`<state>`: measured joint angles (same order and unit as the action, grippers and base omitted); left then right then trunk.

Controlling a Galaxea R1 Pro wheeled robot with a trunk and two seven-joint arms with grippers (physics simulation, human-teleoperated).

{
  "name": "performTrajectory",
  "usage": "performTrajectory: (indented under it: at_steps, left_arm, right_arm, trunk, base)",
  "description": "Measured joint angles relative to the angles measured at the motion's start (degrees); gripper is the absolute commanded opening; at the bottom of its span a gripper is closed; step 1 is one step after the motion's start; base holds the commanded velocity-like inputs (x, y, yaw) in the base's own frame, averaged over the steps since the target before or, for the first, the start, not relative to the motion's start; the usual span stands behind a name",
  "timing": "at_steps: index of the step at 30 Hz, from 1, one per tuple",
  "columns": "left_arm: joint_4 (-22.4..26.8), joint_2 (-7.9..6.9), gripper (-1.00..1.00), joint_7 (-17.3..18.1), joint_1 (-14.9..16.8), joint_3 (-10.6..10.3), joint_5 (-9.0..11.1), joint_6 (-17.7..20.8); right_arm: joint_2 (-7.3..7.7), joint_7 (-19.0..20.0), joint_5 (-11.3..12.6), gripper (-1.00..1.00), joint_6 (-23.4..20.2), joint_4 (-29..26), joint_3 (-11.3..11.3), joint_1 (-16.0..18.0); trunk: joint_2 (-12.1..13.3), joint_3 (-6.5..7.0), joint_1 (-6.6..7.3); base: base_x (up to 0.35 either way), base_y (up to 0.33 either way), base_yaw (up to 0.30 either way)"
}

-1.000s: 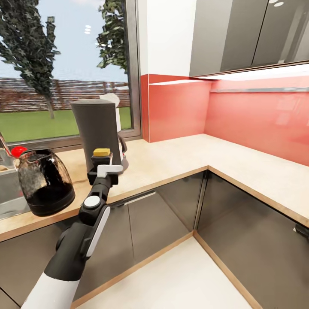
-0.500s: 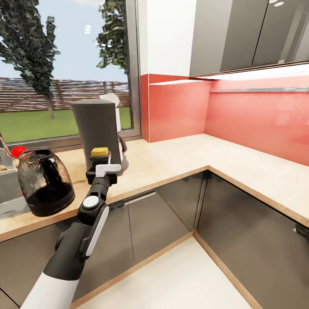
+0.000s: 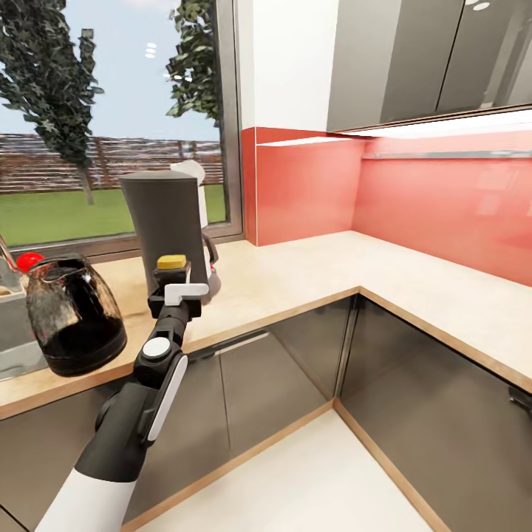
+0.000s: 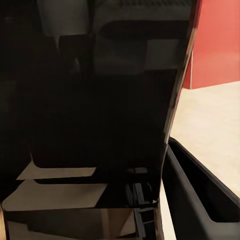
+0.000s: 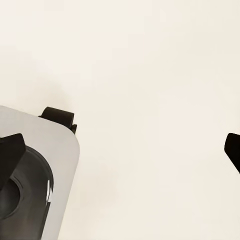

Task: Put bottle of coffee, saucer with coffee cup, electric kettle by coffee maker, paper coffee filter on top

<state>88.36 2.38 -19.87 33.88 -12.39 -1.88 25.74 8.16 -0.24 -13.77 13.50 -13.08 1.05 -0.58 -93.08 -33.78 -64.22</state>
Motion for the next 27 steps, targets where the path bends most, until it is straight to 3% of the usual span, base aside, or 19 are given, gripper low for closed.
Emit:
performTrajectory:
  at_steps: [11,27]
  left_arm:
    - [0.0,0.00,-1.00,0.1,0.0,0.0,0.0,0.0]
    - [0.0,0.00,-1.00,0.1,0.0,0.1,0.0,0.0]
  right_arm:
    - [0.00,0.0,0.0,1.00,0.0,0.0,0.0,0.0]
    - [0.00,0.0,0.0,1.00,0.0,0.0,0.0,0.0]
  trunk:
    - [0.0,0.00,0.00]
    - [-4.0,-1.79,-2.19]
  base:
    - [0.029,0.000,0.000]
    - [0.000,0.000,0.000]
